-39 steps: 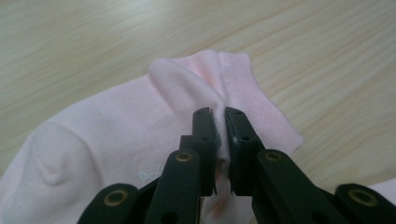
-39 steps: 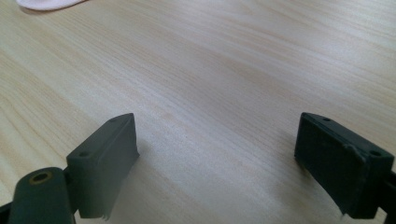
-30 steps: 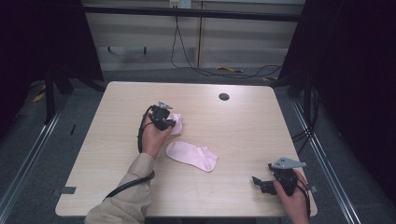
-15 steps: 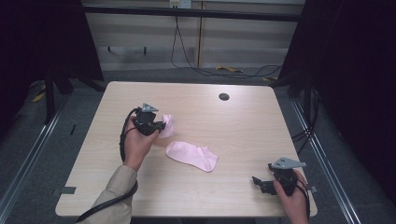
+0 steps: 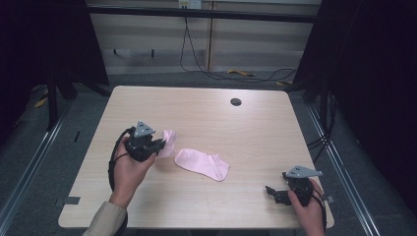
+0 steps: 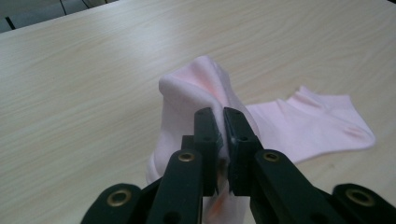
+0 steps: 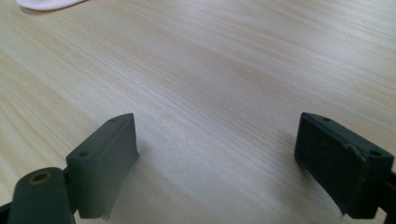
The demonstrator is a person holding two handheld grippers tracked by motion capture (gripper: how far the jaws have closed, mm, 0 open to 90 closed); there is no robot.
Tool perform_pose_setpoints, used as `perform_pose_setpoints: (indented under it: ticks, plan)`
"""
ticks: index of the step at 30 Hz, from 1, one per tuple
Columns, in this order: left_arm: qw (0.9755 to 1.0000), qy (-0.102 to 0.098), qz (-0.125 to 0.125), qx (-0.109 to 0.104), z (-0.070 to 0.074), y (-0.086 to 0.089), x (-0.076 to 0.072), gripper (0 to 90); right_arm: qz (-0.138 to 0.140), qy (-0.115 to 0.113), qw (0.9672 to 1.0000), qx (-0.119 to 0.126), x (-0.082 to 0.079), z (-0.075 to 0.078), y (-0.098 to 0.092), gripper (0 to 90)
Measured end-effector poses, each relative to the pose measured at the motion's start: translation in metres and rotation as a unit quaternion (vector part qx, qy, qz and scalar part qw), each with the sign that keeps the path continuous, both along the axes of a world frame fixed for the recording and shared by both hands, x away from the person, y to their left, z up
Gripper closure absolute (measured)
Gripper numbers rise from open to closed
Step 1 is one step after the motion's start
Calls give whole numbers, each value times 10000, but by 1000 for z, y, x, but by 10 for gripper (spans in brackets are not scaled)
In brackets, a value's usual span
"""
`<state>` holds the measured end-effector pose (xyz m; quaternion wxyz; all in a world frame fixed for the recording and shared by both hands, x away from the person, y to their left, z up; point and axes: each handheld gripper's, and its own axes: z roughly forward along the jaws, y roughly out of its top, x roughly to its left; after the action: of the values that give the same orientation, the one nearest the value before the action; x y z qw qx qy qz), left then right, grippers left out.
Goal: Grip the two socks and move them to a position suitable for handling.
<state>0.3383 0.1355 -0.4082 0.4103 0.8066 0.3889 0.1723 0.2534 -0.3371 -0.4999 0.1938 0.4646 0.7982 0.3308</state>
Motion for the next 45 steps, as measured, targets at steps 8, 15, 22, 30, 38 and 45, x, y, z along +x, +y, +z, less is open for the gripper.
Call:
perform_pose_setpoints:
  ticks: [8, 15, 22, 30, 38, 45]
  plan:
    - [9978, 52, -662, 75, -33, -28, -48, 742, 8, -6, 10000, 0, 0, 0, 0, 126]
    - [9979, 166, -624, 37, -43, -27, -42, 438, 1, 4, 10000, 0, 0, 0, 0, 125]
    - [9988, 277, -393, -11, -56, -1, -26, 401, -2, -18, 10000, -27, 1, 0, 0, 120]
    - [9990, 418, -59, -152, -79, 25, -13, 407, -124, -1, 9999, -24, -2, 0, 2, 120]
    - [9988, 447, 86, -203, -87, 31, -8, 422, -118, -29, 9999, -37, -2, 0, 2, 129]
    - [9986, 454, 206, -192, -90, 33, -6, 399, -130, -12, 9999, -17, -2, 0, 2, 132]
